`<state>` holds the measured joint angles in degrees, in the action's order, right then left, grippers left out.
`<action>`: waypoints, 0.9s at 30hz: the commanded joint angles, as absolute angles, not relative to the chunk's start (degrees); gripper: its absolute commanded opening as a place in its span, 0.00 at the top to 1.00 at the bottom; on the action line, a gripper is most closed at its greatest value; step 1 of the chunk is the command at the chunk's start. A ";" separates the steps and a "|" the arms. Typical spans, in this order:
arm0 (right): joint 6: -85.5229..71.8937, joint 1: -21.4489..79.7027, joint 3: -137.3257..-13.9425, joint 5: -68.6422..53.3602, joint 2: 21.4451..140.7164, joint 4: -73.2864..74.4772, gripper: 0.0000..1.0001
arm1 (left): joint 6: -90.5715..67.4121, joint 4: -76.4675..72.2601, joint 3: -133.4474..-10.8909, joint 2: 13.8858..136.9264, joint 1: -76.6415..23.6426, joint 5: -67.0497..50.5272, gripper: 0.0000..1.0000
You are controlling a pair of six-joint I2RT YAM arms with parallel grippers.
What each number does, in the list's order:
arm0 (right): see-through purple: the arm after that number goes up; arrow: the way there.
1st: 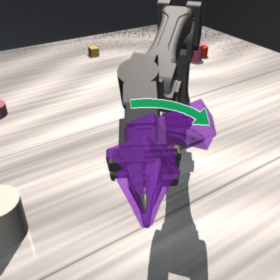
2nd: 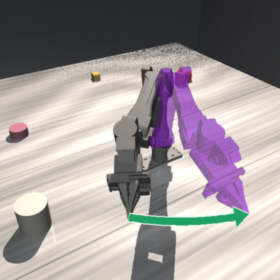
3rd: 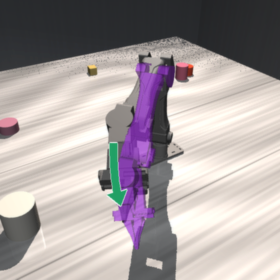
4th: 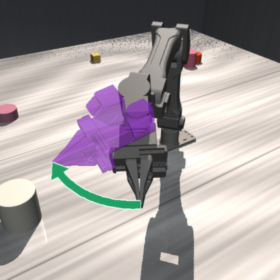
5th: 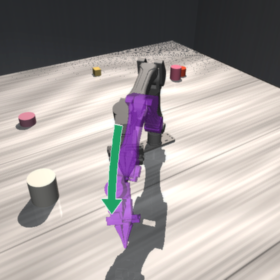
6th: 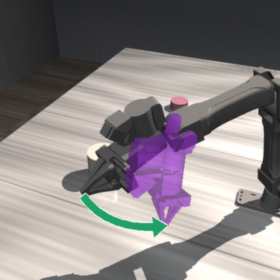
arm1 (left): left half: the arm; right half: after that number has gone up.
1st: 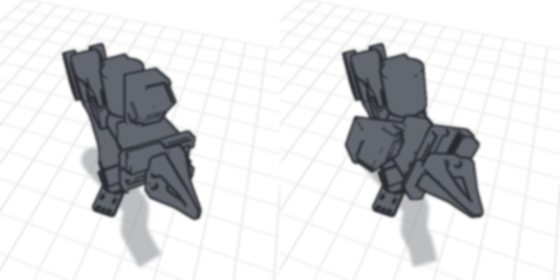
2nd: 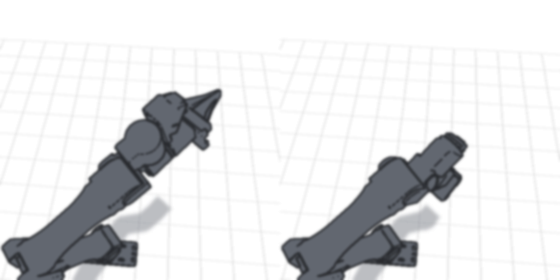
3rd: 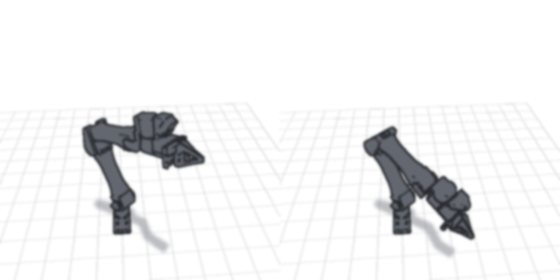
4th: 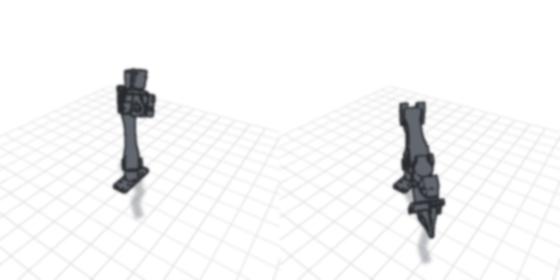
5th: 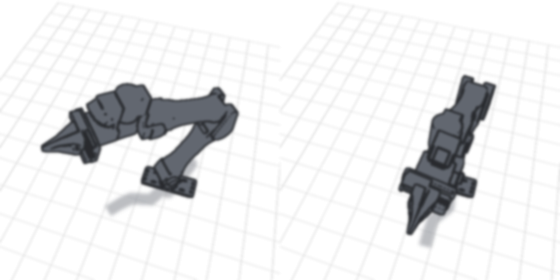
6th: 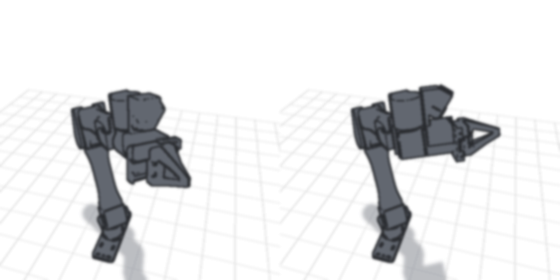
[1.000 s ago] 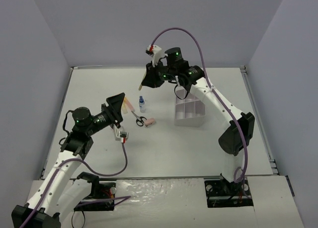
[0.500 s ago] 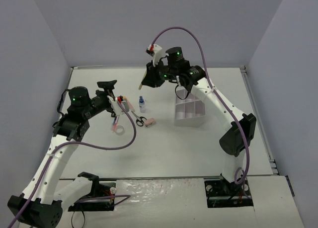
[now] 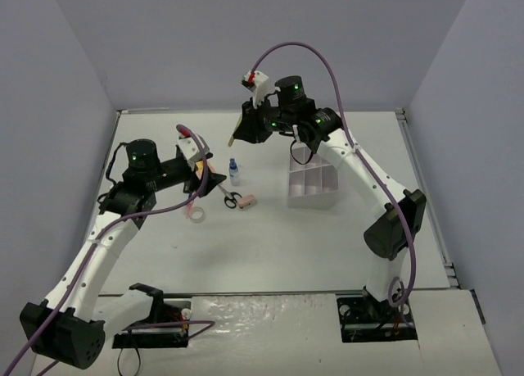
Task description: Sort the stationery into containers
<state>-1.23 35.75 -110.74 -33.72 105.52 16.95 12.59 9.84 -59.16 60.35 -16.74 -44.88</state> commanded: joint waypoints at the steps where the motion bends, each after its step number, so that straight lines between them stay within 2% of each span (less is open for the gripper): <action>1: -0.70 38.14 -111.19 -35.12 100.49 13.89 1.00 | 5.38 1.63 -62.08 61.73 -17.74 -43.41 0.34; 9: -0.79 41.31 -110.66 -34.98 99.40 13.89 1.00 | 6.86 1.41 -63.46 63.02 -18.02 -40.25 0.35; 14: -1.02 42.13 -110.60 -35.35 99.08 13.89 1.00 | 7.47 1.32 -63.19 62.76 -18.02 -37.77 0.51; 21: -1.05 42.63 -109.46 -35.44 98.61 13.89 1.00 | 8.28 1.28 -63.28 61.91 -18.02 -37.86 0.57; 27: -1.06 42.89 -108.90 -35.33 98.61 13.89 1.00 | 8.44 1.31 -63.19 61.70 -18.02 -38.14 0.59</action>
<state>-1.26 42.41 -108.66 -34.28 102.39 17.06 8.32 5.61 -59.35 63.42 -17.67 -37.71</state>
